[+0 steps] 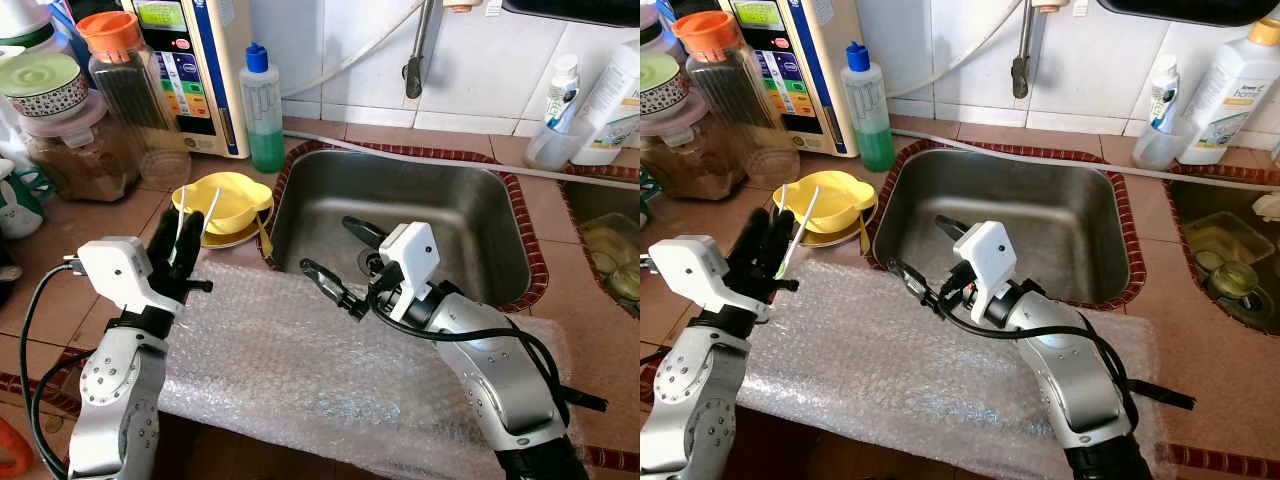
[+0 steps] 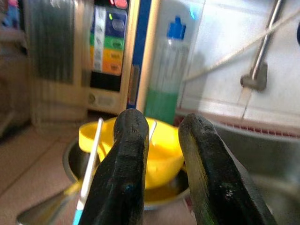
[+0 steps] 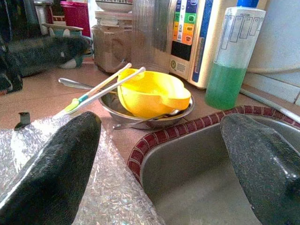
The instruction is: Kitchen organization
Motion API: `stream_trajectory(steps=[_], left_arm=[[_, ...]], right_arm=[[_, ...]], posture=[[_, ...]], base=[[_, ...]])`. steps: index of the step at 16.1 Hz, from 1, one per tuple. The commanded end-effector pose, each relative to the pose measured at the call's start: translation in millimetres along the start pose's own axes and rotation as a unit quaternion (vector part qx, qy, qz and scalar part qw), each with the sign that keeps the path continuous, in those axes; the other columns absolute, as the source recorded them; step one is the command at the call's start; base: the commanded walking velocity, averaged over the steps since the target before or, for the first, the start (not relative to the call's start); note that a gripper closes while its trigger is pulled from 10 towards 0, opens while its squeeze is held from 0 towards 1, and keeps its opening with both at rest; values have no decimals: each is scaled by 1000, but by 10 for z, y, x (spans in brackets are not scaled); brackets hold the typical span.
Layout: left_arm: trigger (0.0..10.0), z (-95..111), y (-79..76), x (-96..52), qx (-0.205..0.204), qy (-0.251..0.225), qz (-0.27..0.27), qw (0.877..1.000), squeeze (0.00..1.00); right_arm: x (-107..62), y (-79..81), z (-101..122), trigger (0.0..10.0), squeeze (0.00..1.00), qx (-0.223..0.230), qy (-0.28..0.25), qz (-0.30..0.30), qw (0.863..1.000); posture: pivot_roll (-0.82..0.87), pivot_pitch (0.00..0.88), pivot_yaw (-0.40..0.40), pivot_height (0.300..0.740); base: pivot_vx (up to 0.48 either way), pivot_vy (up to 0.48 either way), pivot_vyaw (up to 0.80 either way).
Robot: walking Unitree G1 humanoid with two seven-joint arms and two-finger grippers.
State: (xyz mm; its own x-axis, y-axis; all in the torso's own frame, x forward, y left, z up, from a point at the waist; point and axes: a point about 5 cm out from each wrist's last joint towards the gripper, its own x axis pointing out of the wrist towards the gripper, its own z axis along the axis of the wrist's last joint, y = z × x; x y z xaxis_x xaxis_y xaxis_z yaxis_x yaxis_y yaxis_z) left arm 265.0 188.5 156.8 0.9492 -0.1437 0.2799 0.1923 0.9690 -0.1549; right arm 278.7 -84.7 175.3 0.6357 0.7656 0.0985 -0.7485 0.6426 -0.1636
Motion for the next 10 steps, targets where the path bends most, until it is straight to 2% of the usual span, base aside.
stream_trajectory(steps=[1, 2, 7, 10], left_arm=[[10000, -68, 47, -31, 6, 22, 0, 1000, 1000], [10000, -77, 62, -31, 12, 23, -4, 1000, 1000], [10000, -162, 190, -65, 100, 78, -48, 991, 1000], [10000, -213, 261, -101, 118, 101, -48, 987, 1000]], right_arm=[[10, 21, -9, 10000, 0, -1, 0, 4, 1000], [5, 18, -7, 10000, 0, -1, 0, 4, 1000], [-3, 40, -8, 10000, 0, 1, 1, 9, 1000], [-15, 40, -5, 10000, 0, 2, 3, 12, 1000]], posture=[[-142, 122, 43, 740], [-142, 122, 43, 740], [-143, 125, 46, 740], [-145, 127, 46, 740]], base=[[0, 0, 0], [0, 0, 0], [0, 0, 0], [0, 0, 0]])
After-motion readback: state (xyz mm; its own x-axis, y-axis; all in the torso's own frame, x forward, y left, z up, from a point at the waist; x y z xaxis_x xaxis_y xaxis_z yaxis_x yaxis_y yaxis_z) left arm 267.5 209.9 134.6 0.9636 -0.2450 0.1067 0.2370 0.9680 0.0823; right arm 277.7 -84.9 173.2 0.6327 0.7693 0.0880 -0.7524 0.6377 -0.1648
